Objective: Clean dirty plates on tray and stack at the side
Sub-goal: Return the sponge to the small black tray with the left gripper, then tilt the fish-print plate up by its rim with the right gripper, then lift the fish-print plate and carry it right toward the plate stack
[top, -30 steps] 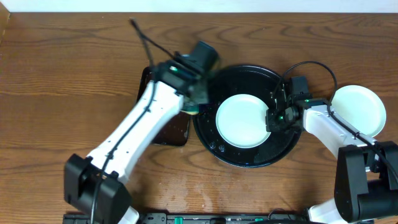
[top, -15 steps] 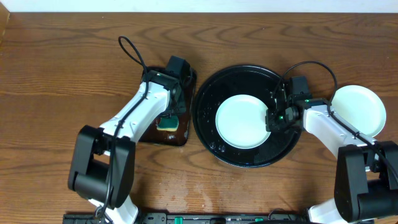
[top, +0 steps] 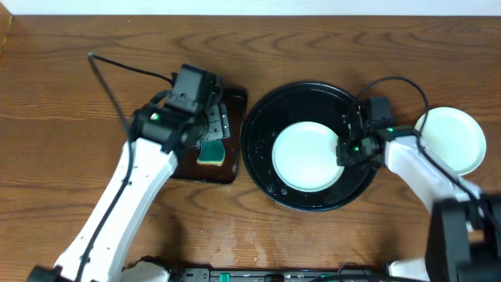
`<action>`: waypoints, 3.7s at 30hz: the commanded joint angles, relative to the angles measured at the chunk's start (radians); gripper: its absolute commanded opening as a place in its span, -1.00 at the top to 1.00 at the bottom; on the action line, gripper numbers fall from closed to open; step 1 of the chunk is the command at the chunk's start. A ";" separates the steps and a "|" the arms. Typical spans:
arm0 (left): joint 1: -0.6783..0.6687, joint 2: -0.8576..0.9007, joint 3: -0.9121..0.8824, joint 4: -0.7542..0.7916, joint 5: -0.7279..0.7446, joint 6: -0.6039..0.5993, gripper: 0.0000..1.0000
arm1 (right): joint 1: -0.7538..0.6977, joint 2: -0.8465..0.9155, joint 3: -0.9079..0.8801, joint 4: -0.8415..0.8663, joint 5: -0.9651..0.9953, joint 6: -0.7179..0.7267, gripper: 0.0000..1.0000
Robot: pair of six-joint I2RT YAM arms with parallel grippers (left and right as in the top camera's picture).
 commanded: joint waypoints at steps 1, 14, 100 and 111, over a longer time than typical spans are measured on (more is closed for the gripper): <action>0.005 -0.028 0.016 -0.006 0.003 0.001 -0.63 | 0.021 -0.184 0.005 -0.013 0.093 -0.055 0.98; 0.005 -0.027 0.016 -0.005 0.003 0.001 -0.64 | 0.152 -0.408 0.005 -0.004 0.434 -0.117 0.98; 0.005 -0.027 0.016 -0.005 0.003 0.001 -0.65 | 0.682 -0.399 0.001 0.143 1.226 -0.322 0.98; 0.005 -0.027 0.016 -0.005 0.003 0.001 -0.65 | 0.761 -0.399 0.003 0.153 1.416 -0.348 0.98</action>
